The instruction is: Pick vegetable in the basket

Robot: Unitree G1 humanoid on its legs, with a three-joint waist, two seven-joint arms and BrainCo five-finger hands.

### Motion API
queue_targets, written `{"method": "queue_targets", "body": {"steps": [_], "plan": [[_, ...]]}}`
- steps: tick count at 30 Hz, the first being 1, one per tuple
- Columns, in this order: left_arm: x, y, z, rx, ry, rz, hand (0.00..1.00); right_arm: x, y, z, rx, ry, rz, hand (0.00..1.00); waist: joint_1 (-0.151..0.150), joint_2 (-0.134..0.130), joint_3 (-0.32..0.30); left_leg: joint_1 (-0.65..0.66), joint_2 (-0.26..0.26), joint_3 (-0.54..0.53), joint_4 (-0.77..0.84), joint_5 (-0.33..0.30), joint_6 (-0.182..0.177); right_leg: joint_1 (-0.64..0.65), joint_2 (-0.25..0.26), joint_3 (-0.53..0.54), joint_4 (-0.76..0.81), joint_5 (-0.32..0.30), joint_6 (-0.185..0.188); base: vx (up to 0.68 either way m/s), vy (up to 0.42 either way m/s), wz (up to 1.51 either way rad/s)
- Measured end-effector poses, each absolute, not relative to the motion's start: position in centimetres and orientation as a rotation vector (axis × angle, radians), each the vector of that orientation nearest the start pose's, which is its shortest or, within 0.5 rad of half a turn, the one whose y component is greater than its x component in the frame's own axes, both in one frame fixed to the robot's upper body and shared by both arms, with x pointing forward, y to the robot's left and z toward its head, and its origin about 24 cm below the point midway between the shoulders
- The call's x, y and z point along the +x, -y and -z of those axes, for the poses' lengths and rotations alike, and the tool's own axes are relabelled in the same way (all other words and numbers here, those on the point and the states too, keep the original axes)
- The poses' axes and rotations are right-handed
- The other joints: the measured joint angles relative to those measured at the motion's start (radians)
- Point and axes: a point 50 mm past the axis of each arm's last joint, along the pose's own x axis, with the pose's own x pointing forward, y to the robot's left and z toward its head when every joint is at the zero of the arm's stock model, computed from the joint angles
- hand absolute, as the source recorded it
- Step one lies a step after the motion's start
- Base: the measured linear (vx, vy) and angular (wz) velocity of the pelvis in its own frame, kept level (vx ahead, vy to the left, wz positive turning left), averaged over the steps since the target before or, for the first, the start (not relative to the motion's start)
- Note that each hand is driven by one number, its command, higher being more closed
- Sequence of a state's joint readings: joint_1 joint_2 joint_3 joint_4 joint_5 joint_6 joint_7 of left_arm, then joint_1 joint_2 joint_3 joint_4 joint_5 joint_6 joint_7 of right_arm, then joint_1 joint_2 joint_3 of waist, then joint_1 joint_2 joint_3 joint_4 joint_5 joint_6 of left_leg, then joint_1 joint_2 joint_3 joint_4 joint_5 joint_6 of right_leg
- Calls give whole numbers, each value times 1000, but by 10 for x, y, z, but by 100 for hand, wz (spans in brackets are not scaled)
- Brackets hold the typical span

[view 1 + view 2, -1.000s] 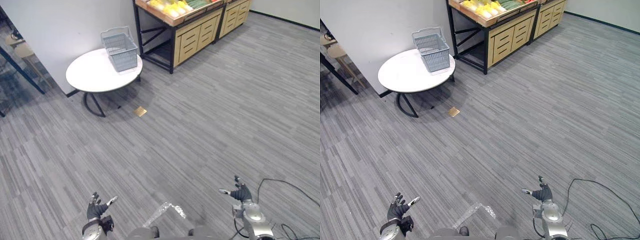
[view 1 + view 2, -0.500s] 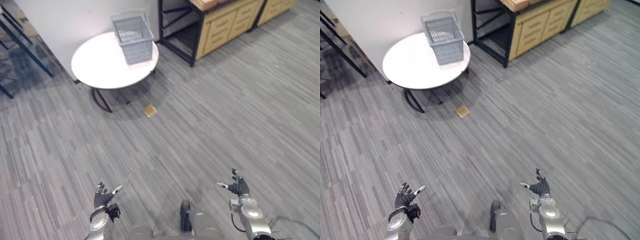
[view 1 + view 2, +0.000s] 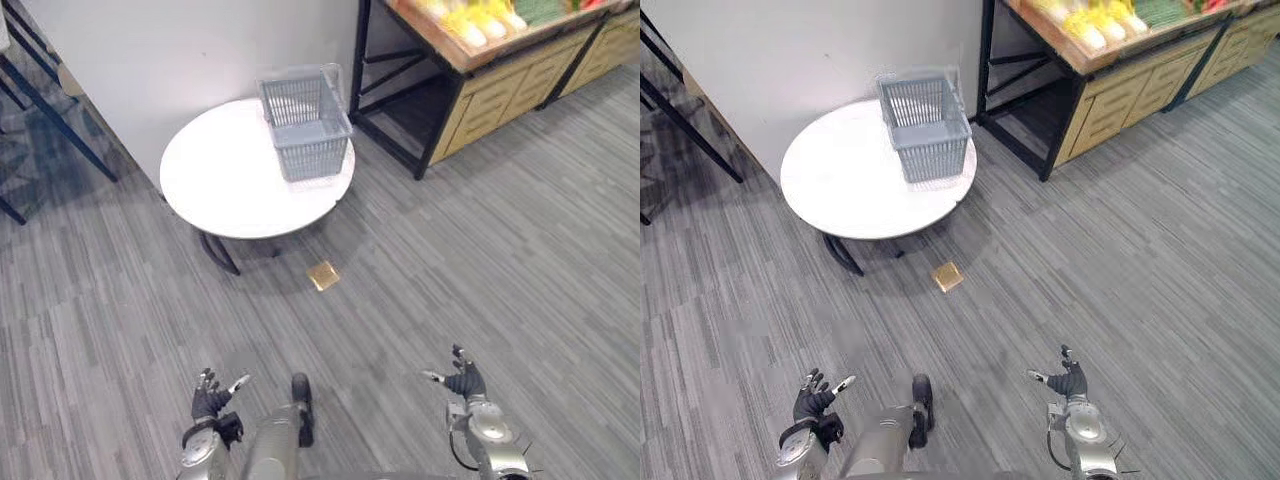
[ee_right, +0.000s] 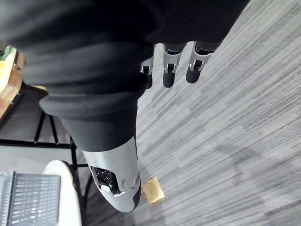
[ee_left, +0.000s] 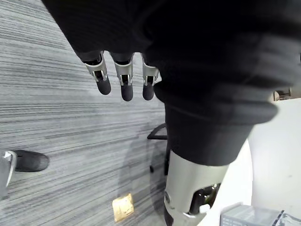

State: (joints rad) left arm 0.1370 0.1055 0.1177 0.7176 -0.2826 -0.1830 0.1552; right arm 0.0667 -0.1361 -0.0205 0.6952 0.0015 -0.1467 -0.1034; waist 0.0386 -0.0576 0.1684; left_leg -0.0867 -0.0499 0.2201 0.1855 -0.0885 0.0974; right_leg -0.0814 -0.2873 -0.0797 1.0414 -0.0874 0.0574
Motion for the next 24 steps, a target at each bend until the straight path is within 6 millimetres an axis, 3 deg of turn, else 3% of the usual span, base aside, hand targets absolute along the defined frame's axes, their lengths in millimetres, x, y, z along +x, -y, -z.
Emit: {"method": "queue_targets", "body": {"steps": [2,3,4,5,6,7,8,10,11,12,13,14,15,16,17,18,19,20,22,23,24], "plan": [[148,-226,112,-100,-640,-443,0,178,200,102,-160,-603,149,0,-17,16,-2,110,-1,-40,-63,-2,9,-102,41,-101,-27,-110,-8,530,137,63],[148,-228,111,-92,-638,-441,0,179,199,101,-162,-600,144,0,-26,18,-1,133,-2,-53,-66,-4,8,-121,51,-125,-72,-135,-8,635,42,75],[153,-227,109,-85,-628,-429,0,180,199,100,-163,-594,144,0,-33,30,7,176,-2,-74,-74,-13,6,-171,82,-151,-197,-157,-11,525,-9,63],[157,-226,108,-87,-619,-425,0,183,200,99,-168,-587,143,0,-38,20,8,203,3,-90,-80,-21,5,-194,113,-153,-344,-152,-11,718,-56,68],[161,-225,106,-86,-607,-421,0,187,201,96,-172,-574,143,0,-44,26,18,234,11,-113,-87,-46,-3,-207,165,-131,-593,-82,8,498,-73,54],[162,-226,106,-83,-605,-421,0,188,201,95,-171,-568,141,0,-46,21,19,248,8,-122,-95,-56,-10,-211,180,-112,-718,-33,21,599,-124,60],[161,-230,106,-70,-609,-423,0,191,198,94,-166,-558,137,0,-51,-22,15,288,-19,-143,-116,-82,-22,-245,176,-61,-897,72,63,396,-125,46],[158,-230,108,-66,-627,-427,0,191,199,94,-166,-561,140,0,-53,-44,24,329,-39,-166,-111,-138,-34,-271,153,-25,-919,90,65,449,-204,55],[155,-228,111,-65,-642,-424,0,189,202,95,-169,-566,146,0,-57,-61,20,358,-38,-192,-100,-186,-39,-271,147,-16,-886,143,37,547,-265,59],[153,-221,115,-74,-664,-410,0,186,208,95,-176,-571,163,0,-57,-24,14,372,4,-212,-68,-233,-57,-272,182,-19,-827,188,20,605,-263,59],[149,-215,119,-78,-682,-398,0,184,212,95,-176,-576,178,0,-53,22,-6,361,56,-229,-19,-255,-73,-265,224,-42,-807,191,6,589,-253,50],[147,-214,120,-73,-691,-395,0,184,212,94,-169,-571,183,0,-56,24,-6,334,66,-243,53,-255,-74,-256,225,-63,-801,195,-24,641,-335,71],[150,-210,121,-80,-697,-389,0,184,212,90,-169,-548,184,0,-68,33,-1,249,90,-250,268,-243,-107,-215,228,-105,-808,192,-70,577,-334,67],[147,-205,123,-99,-707,-391,0,187,212,84,-171,-519,179,0,-75,60,5,164,143,-239,501,-184,-186,-148,265,-134,-836,167,-99,562,-332,52],[145,-203,124,-103,-712,-390,0,189,210,82,-171,-504,174,0,-71,72,6,123,178,-226,596,-152,-207,-116,288,-136,-855,158,-111,434,-218,-1],[142,-202,126,-107,-722,-390,0,193,206,78,-168,-480,160,0,-58,83,5,71,242,-177,732,-143,-203,-53,326,-133,-900,149,-121,465,-201,-23],[144,-201,125,-108,-720,-385,0,202,201,68,-159,-423,156,0,-46,71,9,6,271,-104,734,-168,-174,14,335,-122,-952,141,-124,481,-200,-39],[147,-199,124,-113,-713,-382,0,208,202,59,-168,-376,159,0,-36,60,14,-11,251,-65,584,-183,-151,33,322,-106,-973,137,-119,386,-158,-29],[149,-199,123,-112,-706,-380,0,214,205,49,-191,-328,159,0,-25,67,15,-23,220,-81,338,-177,-152,39,313,-82,-977,132,-104,238,-51,-37],[150,-199,123,-113,-705,-381,0,216,207,43,-213,-304,155,0,-25,79,12,-18,203,-107,186,-143,-180,41,311,-76,-974,127,-95,234,48,-29],[150,-198,123,-114,-705,-380,0,217,208,41,-228,-294,153,0,-25,89,9,-15,197,-121,124,-101,-182,42,314,-74,-973,124,-91,183,79,-21]]}}
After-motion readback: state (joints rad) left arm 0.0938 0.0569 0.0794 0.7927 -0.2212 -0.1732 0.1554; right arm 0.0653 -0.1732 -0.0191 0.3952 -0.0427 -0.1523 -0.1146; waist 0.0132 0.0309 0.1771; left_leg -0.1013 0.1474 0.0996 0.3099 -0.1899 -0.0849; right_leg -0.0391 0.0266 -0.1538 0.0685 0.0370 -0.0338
